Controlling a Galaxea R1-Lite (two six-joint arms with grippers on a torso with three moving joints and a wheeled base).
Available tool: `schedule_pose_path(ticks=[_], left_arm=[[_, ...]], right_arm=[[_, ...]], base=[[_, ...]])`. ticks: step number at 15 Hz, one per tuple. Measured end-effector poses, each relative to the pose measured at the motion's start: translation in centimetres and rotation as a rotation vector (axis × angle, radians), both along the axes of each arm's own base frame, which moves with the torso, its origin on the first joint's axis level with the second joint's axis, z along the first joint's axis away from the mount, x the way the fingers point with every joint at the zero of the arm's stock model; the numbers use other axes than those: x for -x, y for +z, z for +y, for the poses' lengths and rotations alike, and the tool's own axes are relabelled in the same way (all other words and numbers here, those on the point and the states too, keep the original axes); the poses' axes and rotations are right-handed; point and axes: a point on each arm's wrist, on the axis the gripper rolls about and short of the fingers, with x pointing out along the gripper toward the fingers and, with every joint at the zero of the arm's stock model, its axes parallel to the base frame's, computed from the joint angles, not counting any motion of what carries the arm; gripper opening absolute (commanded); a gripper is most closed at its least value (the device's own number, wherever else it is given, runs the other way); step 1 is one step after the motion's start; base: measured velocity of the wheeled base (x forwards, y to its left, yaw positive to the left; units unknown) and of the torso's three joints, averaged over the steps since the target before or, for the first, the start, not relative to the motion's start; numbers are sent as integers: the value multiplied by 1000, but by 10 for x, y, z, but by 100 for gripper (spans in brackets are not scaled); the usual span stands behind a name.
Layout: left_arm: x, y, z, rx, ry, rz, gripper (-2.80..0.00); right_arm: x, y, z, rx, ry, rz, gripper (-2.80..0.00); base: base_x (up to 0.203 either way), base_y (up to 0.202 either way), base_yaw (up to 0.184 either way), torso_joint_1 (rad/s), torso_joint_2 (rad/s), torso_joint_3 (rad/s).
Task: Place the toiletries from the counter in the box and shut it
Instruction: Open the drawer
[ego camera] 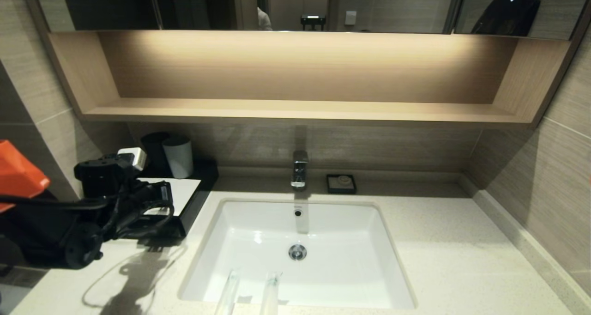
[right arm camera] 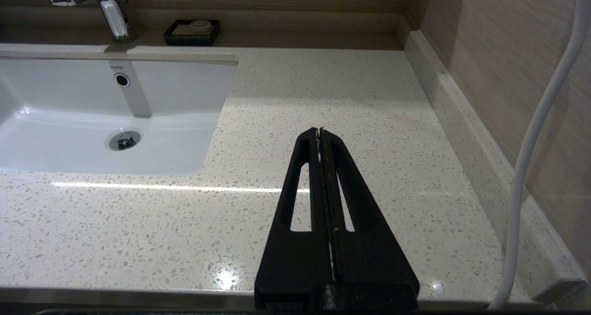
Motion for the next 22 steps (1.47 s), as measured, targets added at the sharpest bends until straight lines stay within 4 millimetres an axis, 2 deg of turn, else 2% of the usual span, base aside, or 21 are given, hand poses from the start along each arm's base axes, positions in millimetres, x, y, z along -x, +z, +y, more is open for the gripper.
schedule_pose_path(ticks=[9, 17, 22], left_arm=[[-42, -14, 4, -7, 37, -12, -280], [-78, -19, 8, -11, 58, -29, -280], [-93, -26, 9, -13, 65, -14, -280]], right_arm=[[0, 0, 0, 1, 0, 0, -280], [0, 0, 0, 0, 0, 0, -280], [0, 0, 0, 1, 0, 0, -280]], base=[[0, 0, 0, 0, 0, 0], [0, 0, 0, 0, 0, 0], [0, 0, 0, 0, 0, 0]])
